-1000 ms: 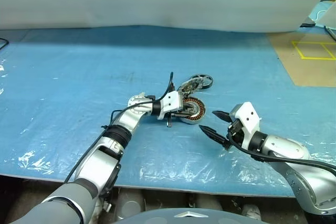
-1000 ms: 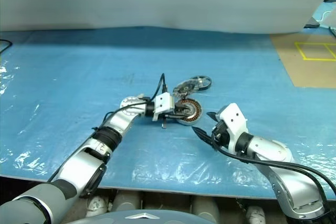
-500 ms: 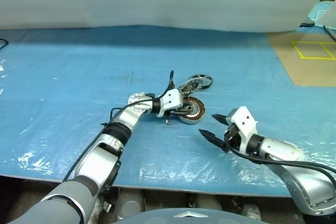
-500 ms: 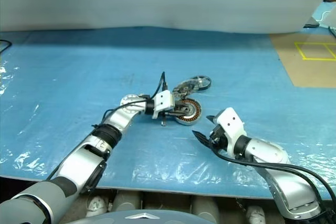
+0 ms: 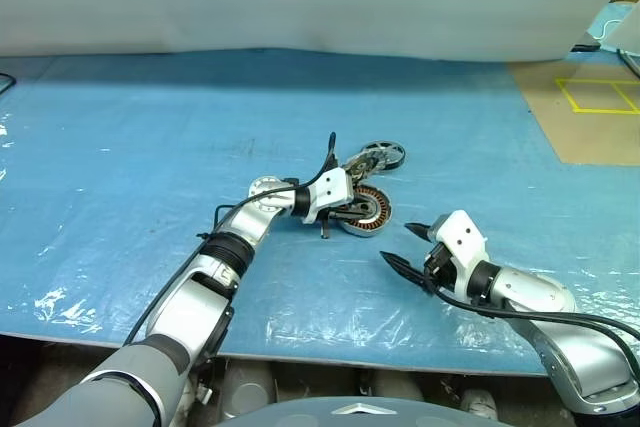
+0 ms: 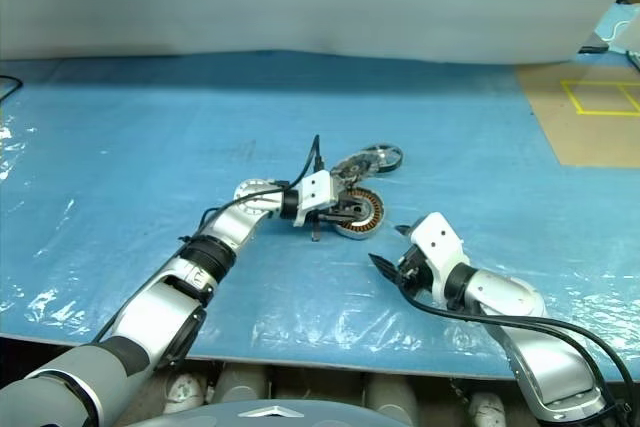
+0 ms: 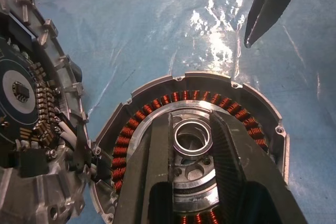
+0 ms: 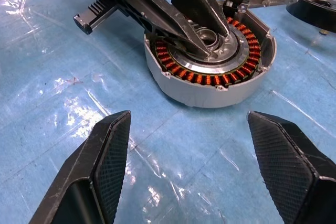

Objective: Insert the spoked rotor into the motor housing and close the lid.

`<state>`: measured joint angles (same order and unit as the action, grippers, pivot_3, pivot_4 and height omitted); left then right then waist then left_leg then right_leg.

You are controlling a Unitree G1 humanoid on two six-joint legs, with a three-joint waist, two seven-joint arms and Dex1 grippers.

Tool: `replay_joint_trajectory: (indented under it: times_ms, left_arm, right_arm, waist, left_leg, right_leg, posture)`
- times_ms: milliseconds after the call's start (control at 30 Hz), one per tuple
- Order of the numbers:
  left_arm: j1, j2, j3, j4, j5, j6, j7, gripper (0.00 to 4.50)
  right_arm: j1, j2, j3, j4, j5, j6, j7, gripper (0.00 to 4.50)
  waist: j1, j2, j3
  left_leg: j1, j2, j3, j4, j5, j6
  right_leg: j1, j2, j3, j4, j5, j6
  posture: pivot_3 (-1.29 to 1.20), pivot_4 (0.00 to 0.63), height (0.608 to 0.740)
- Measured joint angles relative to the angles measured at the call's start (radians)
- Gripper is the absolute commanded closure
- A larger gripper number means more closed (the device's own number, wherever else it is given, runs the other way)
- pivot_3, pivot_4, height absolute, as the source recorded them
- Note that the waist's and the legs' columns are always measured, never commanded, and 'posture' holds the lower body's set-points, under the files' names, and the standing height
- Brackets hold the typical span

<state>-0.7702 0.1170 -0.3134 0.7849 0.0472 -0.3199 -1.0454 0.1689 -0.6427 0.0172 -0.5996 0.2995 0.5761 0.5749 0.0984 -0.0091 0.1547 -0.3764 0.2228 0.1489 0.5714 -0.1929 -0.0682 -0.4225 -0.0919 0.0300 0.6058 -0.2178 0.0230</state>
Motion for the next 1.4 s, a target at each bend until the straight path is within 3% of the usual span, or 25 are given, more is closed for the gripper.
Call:
replay_joint_trajectory:
  times_ms: [1400]
  left_arm:
    - [-0.012,-0.006,-0.001,0.029,0.016,0.0,0.057,3.83]
  right_arm:
    - [-0.019,0.016,0.026,0.036,-0.074,-0.018,0.01,0.82]
  waist:
    - [0.003,0.0,0.0]
  left_leg:
    - [0.002,-0.001,0.0,0.0,0.0,0.0]
  right_leg:
    - [0.003,-0.001,0.0,-0.001,-0.001,-0.002]
  posture:
    - [0.0,0.15,0.74]
